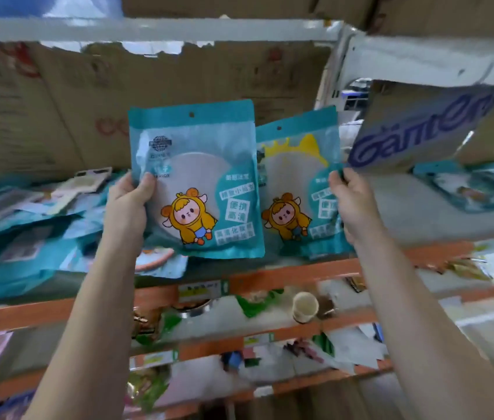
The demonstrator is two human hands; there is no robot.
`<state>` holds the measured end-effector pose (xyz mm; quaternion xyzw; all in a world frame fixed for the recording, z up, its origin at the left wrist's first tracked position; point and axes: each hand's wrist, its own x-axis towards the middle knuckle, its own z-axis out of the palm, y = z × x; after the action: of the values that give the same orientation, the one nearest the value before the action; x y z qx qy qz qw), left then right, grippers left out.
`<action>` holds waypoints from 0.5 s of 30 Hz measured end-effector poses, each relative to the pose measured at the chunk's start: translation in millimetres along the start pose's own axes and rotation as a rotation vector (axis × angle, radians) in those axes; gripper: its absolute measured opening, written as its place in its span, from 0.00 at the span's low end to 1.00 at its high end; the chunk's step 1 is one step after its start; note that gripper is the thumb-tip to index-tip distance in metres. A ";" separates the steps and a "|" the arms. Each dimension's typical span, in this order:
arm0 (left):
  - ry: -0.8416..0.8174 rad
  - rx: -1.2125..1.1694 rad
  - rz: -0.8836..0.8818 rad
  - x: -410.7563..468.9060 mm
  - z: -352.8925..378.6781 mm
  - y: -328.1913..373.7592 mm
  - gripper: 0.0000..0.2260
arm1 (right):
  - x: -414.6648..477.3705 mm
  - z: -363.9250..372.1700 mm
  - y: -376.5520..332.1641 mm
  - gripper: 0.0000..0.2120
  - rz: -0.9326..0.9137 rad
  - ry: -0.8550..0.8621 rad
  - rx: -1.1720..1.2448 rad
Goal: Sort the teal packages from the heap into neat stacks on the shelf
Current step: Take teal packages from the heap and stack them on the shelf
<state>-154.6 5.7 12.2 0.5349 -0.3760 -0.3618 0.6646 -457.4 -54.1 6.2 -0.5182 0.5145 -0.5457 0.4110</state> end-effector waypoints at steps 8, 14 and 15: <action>-0.085 0.021 -0.169 -83.2 176.7 -51.5 0.08 | -29.6 -201.3 49.2 0.10 0.062 0.239 -0.189; -0.179 0.044 -0.227 -116.6 274.9 -76.8 0.06 | -28.7 -300.2 79.8 0.07 0.151 0.413 -0.137; -0.188 0.044 -0.229 -117.2 288.6 -81.8 0.06 | -25.5 -312.4 85.3 0.08 0.154 0.424 -0.136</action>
<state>-470.4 -31.0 -39.5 0.5523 -0.3811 -0.4755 0.5688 -770.3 1.9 -60.8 -0.3778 0.6628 -0.5736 0.2983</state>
